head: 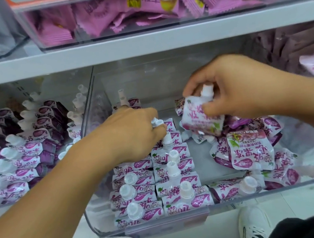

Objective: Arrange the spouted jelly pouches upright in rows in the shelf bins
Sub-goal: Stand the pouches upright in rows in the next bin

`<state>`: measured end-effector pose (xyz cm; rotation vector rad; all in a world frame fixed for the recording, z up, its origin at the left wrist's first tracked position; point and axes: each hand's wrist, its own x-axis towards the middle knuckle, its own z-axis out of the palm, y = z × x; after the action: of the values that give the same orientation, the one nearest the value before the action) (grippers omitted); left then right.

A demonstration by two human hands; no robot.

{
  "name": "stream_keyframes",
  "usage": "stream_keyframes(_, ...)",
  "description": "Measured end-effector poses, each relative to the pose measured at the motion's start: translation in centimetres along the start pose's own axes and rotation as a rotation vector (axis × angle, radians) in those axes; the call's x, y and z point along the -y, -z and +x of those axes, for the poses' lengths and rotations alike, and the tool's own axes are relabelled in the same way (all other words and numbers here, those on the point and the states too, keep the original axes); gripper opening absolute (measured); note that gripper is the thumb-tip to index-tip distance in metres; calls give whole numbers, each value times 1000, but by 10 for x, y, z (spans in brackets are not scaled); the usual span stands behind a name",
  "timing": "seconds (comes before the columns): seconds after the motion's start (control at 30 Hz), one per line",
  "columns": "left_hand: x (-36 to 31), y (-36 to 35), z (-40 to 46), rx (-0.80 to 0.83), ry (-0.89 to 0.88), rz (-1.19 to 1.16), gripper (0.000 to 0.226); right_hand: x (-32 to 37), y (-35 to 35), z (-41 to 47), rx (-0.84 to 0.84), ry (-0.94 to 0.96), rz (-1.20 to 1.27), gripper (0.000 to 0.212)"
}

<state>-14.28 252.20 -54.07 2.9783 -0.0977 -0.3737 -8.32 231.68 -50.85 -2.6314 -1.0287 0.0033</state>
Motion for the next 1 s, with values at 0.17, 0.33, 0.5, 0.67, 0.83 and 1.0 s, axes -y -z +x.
stream_keyframes(0.17, -1, 1, -2, -31, 4, -14, 34, 4, -21, 14, -269, 198, -13, 30)
stream_keyframes(0.33, 0, 0, -4, -111, -9, -40, 44, 15, -44, 48, -276, 204, 191, 30)
stream_keyframes(0.5, 0, 0, -5, -199, -1, -51, 48, 12, -54, 83, 94, -9, 155, 25)
stream_keyframes(0.67, 3, 0, 0, -282, 35, -69, 43, 8, -64, 88, -53, 33, 489, 16)
stream_keyframes(0.83, -1, 5, -1, -387, 73, -89, 38, -4, -66, 89, 265, 35, 331, 28)
stream_keyframes(1.0, 0, 8, 5, -275, 115, -60, 59, -12, -59, 79, 432, -36, 662, 40)
